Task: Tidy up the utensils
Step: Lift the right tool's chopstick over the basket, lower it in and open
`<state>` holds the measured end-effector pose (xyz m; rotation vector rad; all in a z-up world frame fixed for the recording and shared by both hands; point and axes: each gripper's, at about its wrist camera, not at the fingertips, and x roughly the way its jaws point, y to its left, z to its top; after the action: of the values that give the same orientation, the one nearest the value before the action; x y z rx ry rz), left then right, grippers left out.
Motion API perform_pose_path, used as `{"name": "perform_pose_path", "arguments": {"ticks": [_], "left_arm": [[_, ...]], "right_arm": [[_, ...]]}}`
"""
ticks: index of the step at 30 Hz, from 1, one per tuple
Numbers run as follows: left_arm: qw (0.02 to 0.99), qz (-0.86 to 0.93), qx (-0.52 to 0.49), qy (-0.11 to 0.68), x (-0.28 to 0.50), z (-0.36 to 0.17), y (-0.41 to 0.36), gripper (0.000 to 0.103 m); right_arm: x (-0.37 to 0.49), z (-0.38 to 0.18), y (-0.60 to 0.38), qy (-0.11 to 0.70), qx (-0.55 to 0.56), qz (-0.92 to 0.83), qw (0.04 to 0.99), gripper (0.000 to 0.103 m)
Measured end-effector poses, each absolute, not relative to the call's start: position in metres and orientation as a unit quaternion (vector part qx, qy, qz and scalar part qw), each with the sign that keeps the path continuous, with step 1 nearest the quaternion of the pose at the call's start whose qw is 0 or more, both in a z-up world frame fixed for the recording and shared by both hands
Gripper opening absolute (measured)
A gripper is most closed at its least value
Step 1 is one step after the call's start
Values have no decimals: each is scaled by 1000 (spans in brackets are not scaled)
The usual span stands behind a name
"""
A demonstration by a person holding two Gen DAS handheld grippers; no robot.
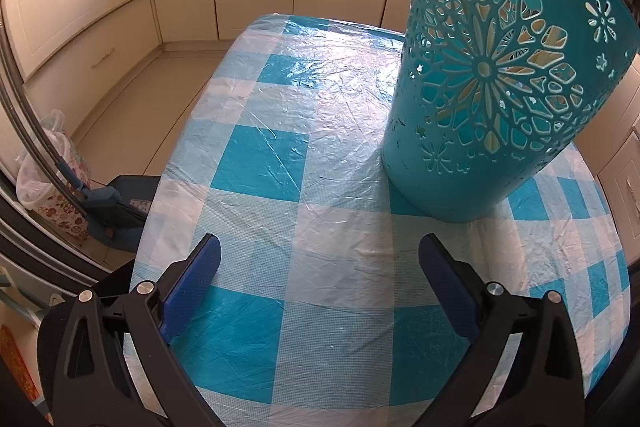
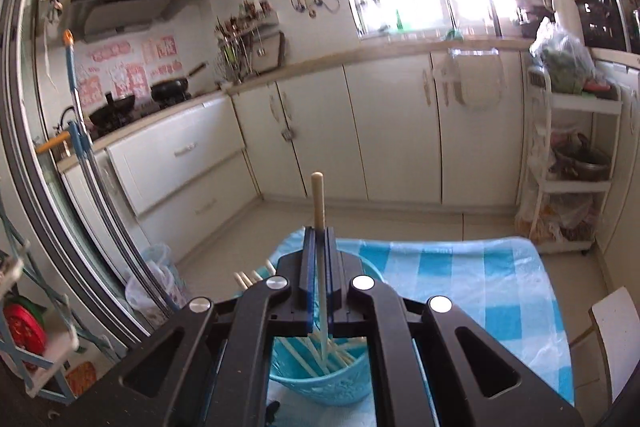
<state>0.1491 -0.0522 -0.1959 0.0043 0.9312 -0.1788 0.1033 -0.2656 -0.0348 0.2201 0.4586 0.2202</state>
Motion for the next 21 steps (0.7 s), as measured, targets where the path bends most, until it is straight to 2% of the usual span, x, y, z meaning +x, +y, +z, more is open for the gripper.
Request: {"name": "perform_pose_path", "arguments": {"ticks": [11,13,14,17,19,20,21], "left_arm": [[889,-86,3,449,149,-196,-52,95],[889,-86,3,449,149,-196,-52,95],[889,-86,3,449,149,-196,-52,95],[889,-86,3,449,150,-196,-52,95],[889,-86,3,449,149,-196,-52,95],[889,-86,3,449,150,-196,-52,95],[889,-86,4,450,150,-197,-52,95]], "right_arm": [[106,-54,-264,266,114,97,952,6],[104,-55,-264,267,118,96,952,9],[102,-55,-265,266,120,96,952,12],[95,-52,-266,257,122,93,954,31],[90,-51,-267,255,124,91,955,35],[86,-51,-268,255,126,88,955,41],[84,-51,-269,256,127,84,955,51]]}}
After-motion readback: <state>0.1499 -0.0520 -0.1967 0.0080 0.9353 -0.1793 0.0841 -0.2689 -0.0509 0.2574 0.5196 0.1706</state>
